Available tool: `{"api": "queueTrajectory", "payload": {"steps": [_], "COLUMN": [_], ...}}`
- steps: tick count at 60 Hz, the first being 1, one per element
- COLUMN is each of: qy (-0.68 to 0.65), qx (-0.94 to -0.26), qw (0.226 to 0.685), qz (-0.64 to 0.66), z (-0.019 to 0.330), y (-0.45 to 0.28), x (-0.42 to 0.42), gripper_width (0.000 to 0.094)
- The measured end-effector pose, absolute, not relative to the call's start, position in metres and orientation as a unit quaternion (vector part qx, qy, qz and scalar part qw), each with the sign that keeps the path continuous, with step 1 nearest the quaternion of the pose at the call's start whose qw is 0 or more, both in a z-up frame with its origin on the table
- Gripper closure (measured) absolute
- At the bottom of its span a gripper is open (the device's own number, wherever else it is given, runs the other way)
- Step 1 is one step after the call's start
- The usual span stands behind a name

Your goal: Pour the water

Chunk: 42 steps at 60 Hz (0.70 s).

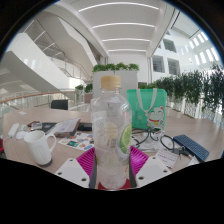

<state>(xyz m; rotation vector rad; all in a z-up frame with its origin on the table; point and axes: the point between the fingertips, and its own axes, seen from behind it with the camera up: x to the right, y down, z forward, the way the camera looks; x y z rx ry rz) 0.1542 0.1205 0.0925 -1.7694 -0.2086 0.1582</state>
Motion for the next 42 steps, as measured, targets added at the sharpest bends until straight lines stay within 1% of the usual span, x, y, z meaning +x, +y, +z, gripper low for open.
{"api": "queueTrajectory", "payload": {"steps": [5, 7, 17, 20, 23, 26, 27, 30, 31, 34, 37, 42], "qy": [-0.089, -0.087, -0.087, -0.089, -0.090, -0.088, -0.087, -0.089, -0.091, -0.102, -0.109, -0.102], "qx": [-0.783, -0.771, -0.772, -0.776, -0.787, -0.808, -0.815, -0.830, -0.832, -0.838, -0.842, -0.843], "qw": [0.612, 0.627, 0.625, 0.620, 0.607, 0.580, 0.571, 0.549, 0.545, 0.533, 0.526, 0.526], "qz": [0.069, 0.074, 0.077, 0.072, 0.068, 0.059, 0.053, 0.048, 0.050, 0.054, 0.052, 0.049], "z": [0.066, 0.070, 0.068, 0.066, 0.066, 0.061, 0.058, 0.059, 0.062, 0.067, 0.076, 0.102], "y": [0.118, 0.116, 0.116, 0.118, 0.112, 0.103, 0.098, 0.081, 0.074, 0.051, 0.020, -0.030], "x": [0.159, 0.162, 0.162, 0.161, 0.162, 0.166, 0.169, 0.169, 0.168, 0.164, 0.164, 0.163], "gripper_width": [0.0462, 0.0463, 0.0462, 0.0438, 0.0398, 0.0341, 0.0298, 0.0120, 0.0083, 0.0106, 0.0108, 0.0105]}}
